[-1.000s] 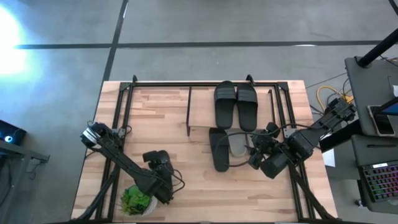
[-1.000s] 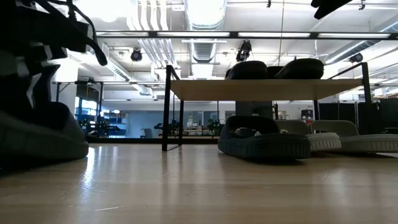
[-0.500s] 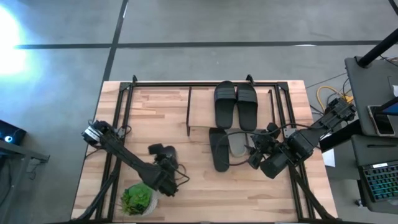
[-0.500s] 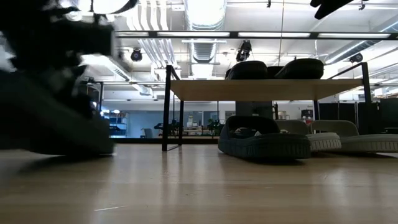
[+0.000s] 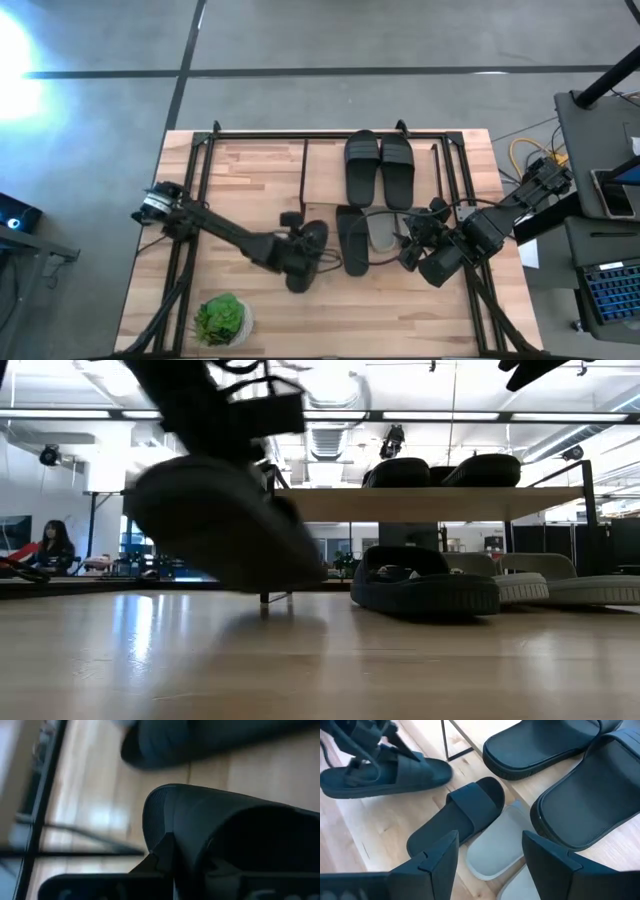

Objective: Pick and place slides into the shelf
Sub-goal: Put the black slide under the shelf

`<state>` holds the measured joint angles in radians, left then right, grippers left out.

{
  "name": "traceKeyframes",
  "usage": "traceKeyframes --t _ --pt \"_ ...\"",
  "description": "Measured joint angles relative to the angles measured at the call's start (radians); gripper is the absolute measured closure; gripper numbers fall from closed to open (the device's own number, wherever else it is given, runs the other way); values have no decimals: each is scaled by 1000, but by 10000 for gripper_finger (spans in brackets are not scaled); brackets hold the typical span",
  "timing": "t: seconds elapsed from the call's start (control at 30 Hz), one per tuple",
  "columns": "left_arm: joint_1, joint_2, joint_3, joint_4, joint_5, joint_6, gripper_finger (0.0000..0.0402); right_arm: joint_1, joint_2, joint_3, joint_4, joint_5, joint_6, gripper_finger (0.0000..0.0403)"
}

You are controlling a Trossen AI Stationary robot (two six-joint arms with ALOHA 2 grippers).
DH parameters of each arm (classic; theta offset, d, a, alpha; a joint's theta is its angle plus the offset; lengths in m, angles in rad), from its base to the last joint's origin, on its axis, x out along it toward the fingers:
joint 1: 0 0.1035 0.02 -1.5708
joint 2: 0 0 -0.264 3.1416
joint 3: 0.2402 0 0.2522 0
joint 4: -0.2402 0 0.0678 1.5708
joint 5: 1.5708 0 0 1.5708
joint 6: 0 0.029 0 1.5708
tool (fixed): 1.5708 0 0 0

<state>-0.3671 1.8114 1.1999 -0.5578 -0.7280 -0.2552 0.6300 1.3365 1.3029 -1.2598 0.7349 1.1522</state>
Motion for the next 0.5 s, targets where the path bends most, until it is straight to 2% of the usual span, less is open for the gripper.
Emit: traceKeyframes --t 0.13,0.5 --pt "46 0 11 135 -5 119 401 0 0 0 -1 0 -8 193" --pt "111 75 69 120 -9 139 401 0 0 0 -9 0 0 193"
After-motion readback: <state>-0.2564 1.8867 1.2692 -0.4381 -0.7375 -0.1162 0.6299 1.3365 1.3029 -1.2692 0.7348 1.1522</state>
